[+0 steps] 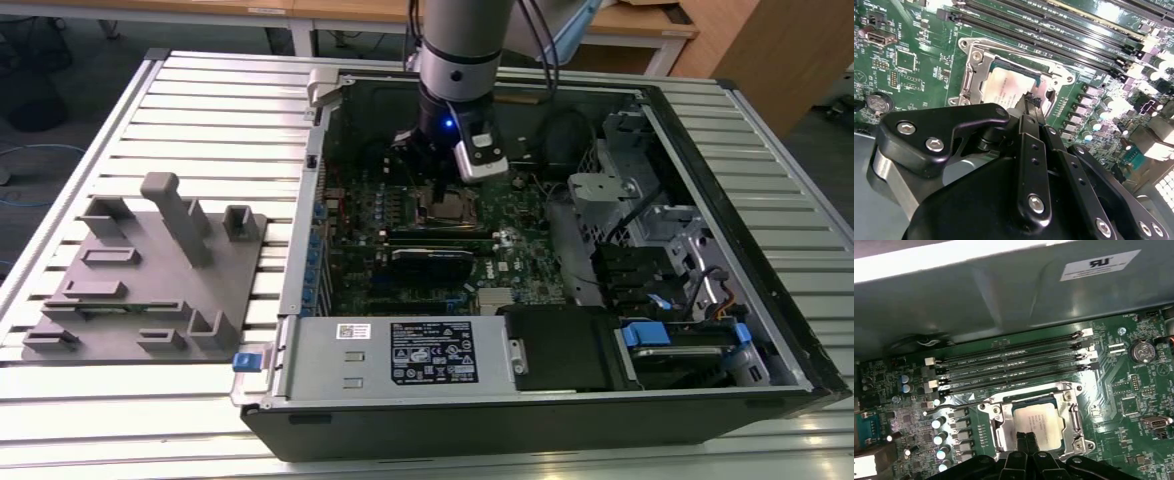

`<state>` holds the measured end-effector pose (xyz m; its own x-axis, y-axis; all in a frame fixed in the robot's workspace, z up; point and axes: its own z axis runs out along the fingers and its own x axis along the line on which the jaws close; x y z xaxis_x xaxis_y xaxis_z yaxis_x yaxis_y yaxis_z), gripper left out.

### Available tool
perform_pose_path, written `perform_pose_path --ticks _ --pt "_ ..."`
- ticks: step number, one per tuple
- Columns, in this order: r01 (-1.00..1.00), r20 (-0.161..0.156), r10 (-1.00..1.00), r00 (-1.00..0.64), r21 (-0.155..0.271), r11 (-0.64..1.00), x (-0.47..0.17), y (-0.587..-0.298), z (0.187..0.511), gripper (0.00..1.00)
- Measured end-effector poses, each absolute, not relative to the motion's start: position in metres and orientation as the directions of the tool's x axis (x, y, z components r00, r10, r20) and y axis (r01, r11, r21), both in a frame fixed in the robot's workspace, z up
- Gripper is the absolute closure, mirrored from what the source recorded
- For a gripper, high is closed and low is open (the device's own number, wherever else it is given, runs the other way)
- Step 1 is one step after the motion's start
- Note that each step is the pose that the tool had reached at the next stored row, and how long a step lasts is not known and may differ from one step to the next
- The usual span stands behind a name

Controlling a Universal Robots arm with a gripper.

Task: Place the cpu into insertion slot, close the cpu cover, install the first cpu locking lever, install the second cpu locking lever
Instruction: 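Close the cpu cover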

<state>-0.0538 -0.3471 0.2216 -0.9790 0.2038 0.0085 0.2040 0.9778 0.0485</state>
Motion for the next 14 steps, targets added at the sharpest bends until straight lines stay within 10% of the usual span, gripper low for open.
perform_pose_path --ticks 14 --pt "0.177 0.008 0.177 -0.984 0.048 0.983 -0.0593 -0.3471 0.2142 0.89"
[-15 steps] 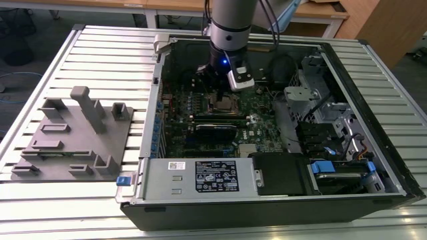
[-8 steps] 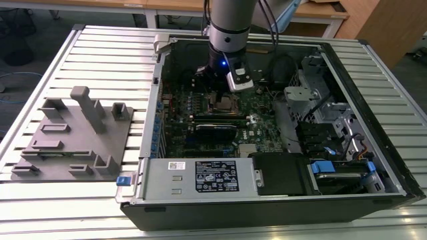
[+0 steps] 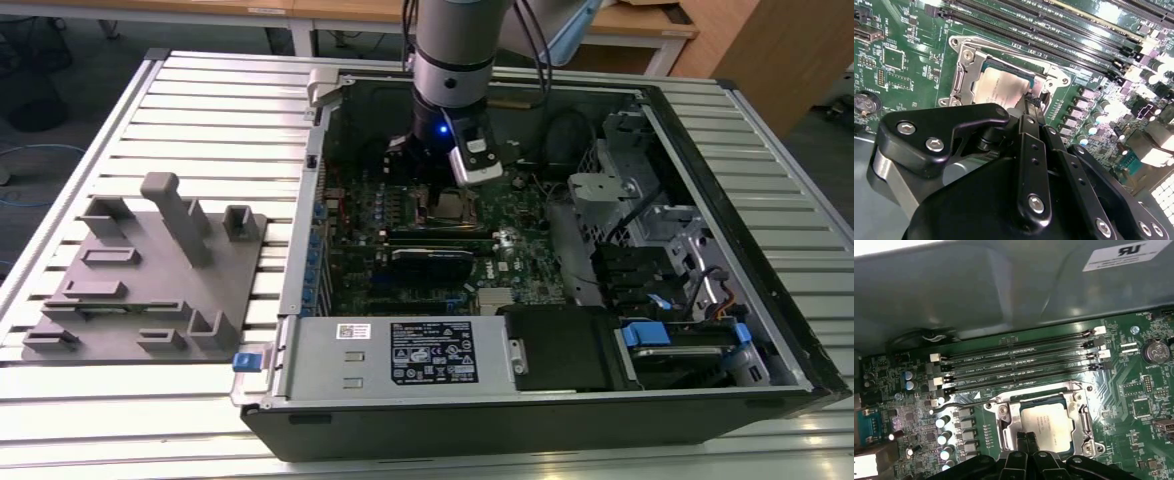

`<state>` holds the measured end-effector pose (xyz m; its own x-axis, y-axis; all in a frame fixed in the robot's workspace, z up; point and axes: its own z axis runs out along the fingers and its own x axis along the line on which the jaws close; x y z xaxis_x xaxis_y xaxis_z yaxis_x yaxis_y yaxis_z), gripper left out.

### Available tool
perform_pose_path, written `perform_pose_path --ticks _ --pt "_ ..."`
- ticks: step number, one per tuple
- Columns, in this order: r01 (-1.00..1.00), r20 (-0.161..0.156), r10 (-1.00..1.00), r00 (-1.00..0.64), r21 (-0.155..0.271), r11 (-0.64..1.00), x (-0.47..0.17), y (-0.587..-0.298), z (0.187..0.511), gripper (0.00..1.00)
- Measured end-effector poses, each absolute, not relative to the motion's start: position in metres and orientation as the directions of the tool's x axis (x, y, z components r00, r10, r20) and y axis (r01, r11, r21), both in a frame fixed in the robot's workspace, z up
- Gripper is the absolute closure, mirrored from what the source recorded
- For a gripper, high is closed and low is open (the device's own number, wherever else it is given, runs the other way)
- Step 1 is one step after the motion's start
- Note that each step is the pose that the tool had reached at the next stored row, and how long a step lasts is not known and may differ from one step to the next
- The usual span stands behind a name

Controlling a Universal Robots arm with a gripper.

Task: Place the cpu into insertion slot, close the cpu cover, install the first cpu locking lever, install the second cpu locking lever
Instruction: 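Close the cpu cover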

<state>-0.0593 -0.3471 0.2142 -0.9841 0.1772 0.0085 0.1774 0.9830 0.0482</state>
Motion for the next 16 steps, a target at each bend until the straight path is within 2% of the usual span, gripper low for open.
perform_pose_path --ticks 16 --pt "0.112 0.008 0.112 -0.994 0.048 0.992 -0.0615 -0.3471 0.2126 0.89"
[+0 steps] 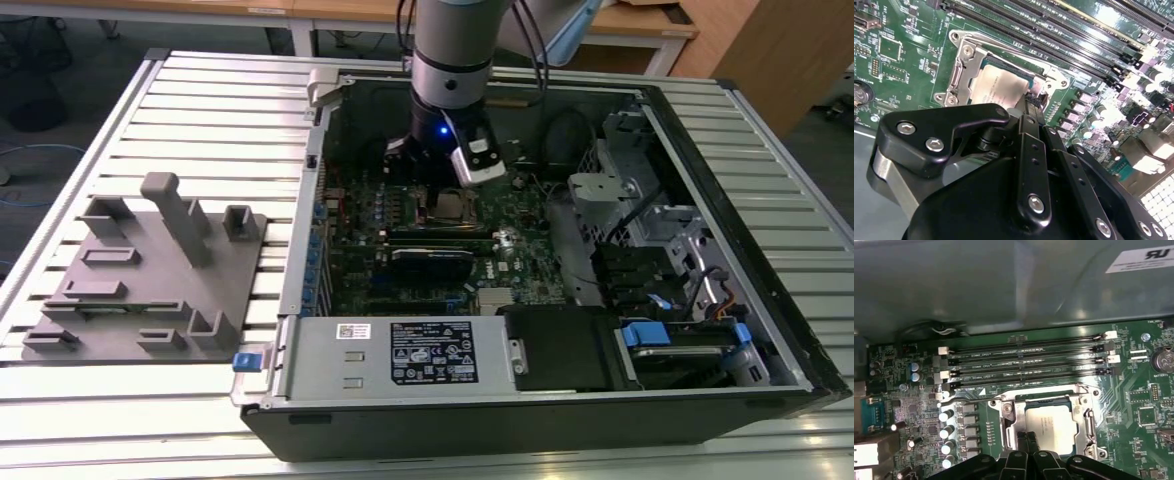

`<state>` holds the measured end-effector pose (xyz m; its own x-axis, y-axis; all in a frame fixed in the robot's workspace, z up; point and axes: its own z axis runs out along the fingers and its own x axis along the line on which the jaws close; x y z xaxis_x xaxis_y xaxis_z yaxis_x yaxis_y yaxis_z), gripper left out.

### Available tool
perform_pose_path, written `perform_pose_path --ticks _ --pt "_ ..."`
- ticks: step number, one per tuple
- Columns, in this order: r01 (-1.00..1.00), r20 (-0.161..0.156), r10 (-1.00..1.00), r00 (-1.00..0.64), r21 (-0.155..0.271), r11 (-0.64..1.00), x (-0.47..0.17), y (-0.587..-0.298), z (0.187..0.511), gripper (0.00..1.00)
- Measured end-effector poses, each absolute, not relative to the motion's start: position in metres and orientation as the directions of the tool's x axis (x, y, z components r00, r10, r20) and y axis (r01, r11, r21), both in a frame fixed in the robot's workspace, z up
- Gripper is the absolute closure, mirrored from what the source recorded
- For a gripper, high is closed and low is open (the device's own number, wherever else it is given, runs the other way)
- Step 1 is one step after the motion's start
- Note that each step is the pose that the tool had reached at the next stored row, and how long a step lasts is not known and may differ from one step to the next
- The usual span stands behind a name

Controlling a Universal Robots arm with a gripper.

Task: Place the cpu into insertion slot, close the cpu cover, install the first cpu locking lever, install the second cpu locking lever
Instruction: 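Close the cpu cover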

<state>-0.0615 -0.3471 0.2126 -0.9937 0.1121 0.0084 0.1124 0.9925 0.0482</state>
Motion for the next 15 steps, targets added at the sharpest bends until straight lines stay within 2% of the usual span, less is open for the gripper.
perform_pose_path --ticks 15 --pt "0.100 0.009 0.100 -0.995 0.048 0.994 -0.0686 -0.3471 0.2051 0.89"
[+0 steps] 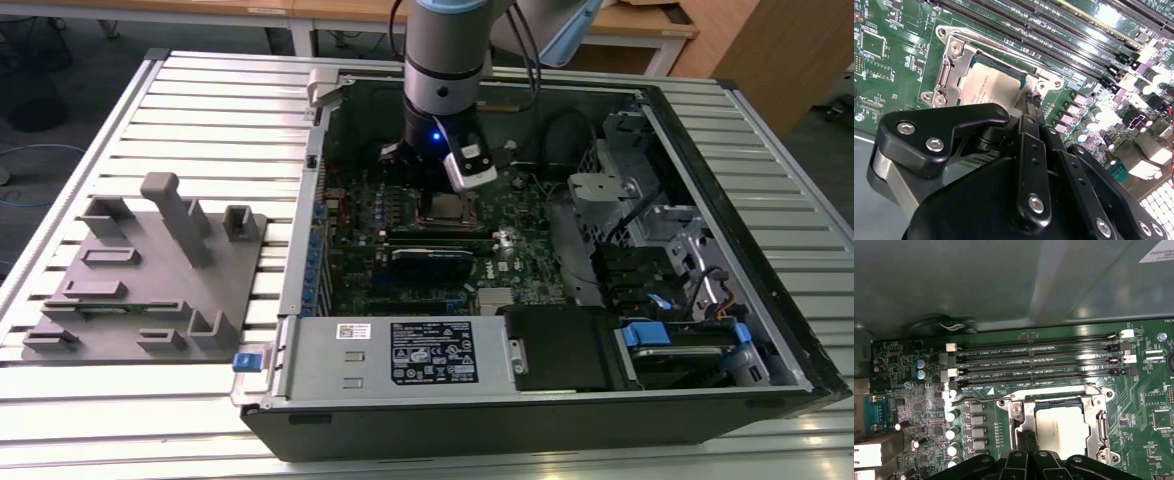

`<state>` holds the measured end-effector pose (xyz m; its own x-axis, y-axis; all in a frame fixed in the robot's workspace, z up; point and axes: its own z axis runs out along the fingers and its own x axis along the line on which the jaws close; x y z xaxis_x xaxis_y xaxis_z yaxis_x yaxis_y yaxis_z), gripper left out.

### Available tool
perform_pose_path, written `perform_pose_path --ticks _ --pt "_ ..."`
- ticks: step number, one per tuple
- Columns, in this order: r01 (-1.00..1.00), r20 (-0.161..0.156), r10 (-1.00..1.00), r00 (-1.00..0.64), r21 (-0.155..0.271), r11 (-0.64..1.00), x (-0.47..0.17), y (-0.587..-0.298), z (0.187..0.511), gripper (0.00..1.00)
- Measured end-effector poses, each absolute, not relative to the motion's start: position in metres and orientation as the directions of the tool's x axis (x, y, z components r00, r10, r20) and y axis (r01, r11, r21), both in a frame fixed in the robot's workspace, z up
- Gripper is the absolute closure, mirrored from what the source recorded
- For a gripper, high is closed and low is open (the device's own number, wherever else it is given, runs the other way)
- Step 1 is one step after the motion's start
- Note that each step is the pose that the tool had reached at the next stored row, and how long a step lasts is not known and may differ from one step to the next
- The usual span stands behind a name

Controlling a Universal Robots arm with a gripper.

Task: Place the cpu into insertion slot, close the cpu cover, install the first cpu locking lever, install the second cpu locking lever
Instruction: 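Close the cpu cover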

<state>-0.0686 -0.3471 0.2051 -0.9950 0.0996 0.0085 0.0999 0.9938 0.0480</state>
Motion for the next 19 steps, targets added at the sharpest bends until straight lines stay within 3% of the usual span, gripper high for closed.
perform_pose_path --ticks 19 --pt "0.100 0.009 0.100 -0.995 0.047 0.994 -0.0701 -0.3472 0.1978 0.89"
